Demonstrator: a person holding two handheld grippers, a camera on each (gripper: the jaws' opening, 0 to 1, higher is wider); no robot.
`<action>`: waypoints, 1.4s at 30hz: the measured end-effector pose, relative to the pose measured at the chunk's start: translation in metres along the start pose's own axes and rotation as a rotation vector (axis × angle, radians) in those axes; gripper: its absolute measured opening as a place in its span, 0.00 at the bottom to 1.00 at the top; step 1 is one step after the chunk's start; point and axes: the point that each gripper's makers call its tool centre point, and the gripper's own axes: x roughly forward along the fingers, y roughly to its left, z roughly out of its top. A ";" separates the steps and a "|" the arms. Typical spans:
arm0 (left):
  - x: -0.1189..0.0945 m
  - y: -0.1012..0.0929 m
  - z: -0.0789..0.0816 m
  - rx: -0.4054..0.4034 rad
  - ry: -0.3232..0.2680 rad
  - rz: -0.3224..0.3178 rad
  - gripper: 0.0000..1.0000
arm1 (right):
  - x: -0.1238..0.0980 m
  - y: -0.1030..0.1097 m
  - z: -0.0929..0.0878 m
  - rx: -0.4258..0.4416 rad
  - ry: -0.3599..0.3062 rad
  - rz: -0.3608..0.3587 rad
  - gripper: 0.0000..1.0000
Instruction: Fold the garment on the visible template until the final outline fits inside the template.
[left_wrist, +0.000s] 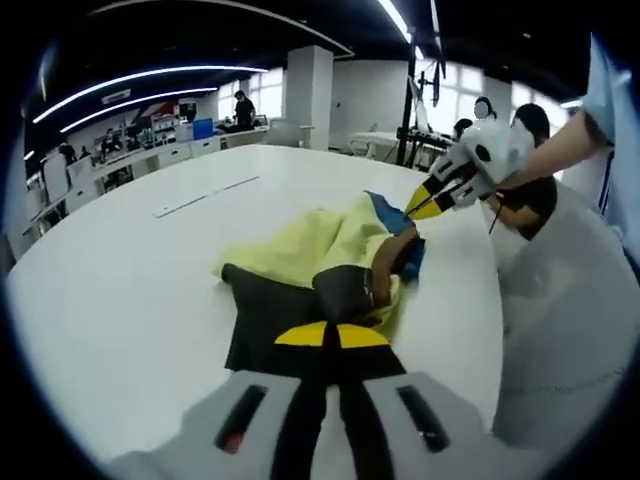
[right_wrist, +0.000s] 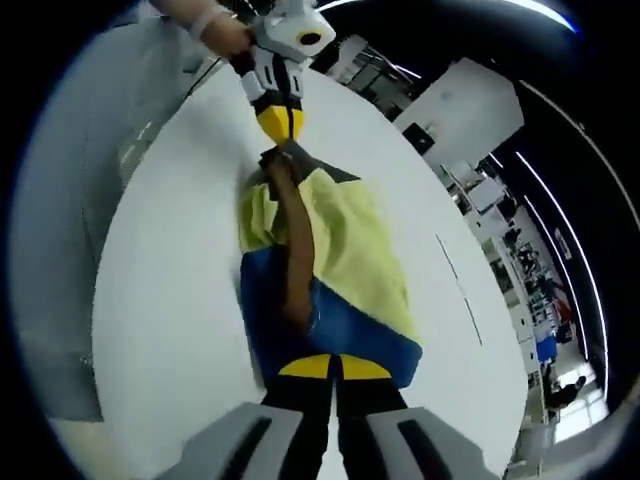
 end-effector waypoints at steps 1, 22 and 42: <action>-0.002 0.001 0.002 -0.005 -0.003 -0.001 0.00 | -0.004 -0.004 0.004 0.030 -0.015 -0.004 0.00; -0.053 0.024 0.074 0.087 -0.048 0.012 0.00 | -0.064 -0.074 0.092 0.245 -0.252 -0.128 0.00; -0.102 0.068 0.163 0.137 -0.178 0.097 0.00 | -0.103 -0.143 0.176 0.221 -0.441 -0.256 0.00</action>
